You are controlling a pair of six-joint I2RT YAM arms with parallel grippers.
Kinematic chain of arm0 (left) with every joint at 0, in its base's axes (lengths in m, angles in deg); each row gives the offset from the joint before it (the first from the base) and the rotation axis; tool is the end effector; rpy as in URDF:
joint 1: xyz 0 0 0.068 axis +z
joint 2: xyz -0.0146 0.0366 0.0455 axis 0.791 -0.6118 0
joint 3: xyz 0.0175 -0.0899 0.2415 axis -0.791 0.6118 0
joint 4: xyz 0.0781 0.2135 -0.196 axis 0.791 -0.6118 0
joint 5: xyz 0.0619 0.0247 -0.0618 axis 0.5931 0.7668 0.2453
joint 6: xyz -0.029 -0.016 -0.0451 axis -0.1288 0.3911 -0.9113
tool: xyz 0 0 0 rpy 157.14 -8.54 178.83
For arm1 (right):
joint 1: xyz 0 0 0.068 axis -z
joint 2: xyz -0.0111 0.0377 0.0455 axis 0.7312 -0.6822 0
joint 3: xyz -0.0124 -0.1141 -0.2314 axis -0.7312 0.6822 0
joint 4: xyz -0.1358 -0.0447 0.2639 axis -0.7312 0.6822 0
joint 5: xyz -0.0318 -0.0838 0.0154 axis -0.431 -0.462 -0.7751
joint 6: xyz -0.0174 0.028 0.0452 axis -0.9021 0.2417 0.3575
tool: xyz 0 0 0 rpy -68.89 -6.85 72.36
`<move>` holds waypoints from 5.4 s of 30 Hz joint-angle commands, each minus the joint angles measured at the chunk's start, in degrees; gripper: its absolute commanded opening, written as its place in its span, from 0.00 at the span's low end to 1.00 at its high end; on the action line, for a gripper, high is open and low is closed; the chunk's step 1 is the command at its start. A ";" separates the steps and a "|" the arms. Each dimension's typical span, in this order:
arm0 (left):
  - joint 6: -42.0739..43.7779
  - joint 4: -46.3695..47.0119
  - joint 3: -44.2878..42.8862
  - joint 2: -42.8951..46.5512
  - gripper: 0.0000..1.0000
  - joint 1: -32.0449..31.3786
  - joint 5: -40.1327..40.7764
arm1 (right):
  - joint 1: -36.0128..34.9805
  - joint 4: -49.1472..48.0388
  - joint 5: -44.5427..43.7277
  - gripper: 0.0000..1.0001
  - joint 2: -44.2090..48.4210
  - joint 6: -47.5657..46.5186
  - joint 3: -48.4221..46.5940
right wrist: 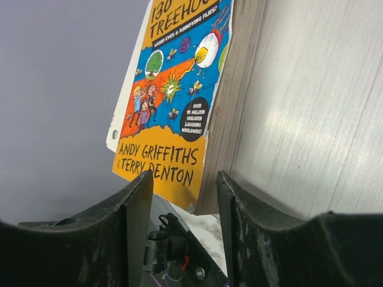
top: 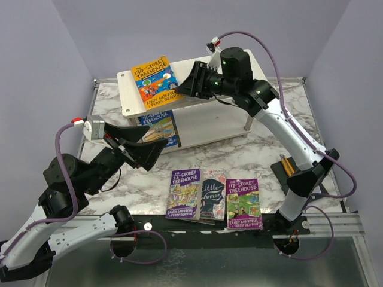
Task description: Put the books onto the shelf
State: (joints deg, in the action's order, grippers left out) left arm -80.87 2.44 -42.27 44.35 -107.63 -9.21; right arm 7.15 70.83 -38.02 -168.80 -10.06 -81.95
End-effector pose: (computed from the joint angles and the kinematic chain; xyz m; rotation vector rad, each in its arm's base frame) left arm 0.0773 -0.0990 0.4743 0.2297 1.4004 -1.0238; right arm 0.3212 0.2830 0.4658 -0.2519 2.0261 1.1942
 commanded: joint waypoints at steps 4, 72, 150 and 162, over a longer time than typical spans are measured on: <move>0.01 0.68 0.44 0.74 0.99 0.07 0.95 | -1.59 2.16 -4.34 0.46 0.80 -2.40 1.44; -1.32 1.26 1.32 0.12 0.99 0.07 0.74 | -4.26 -1.31 -7.51 0.29 -0.57 -0.59 2.29; -41.27 7.19 54.88 -4.94 0.99 0.08 1.90 | -12.03 -43.79 -3.81 0.77 25.08 16.29 90.92; -39.87 16.07 57.61 -9.12 0.85 0.07 -2.78 | -13.82 -51.14 -4.16 0.74 18.19 20.94 93.92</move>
State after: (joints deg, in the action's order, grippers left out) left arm -121.72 16.65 13.42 37.09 -107.57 -8.05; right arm -5.81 17.41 -41.60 -146.95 9.35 8.73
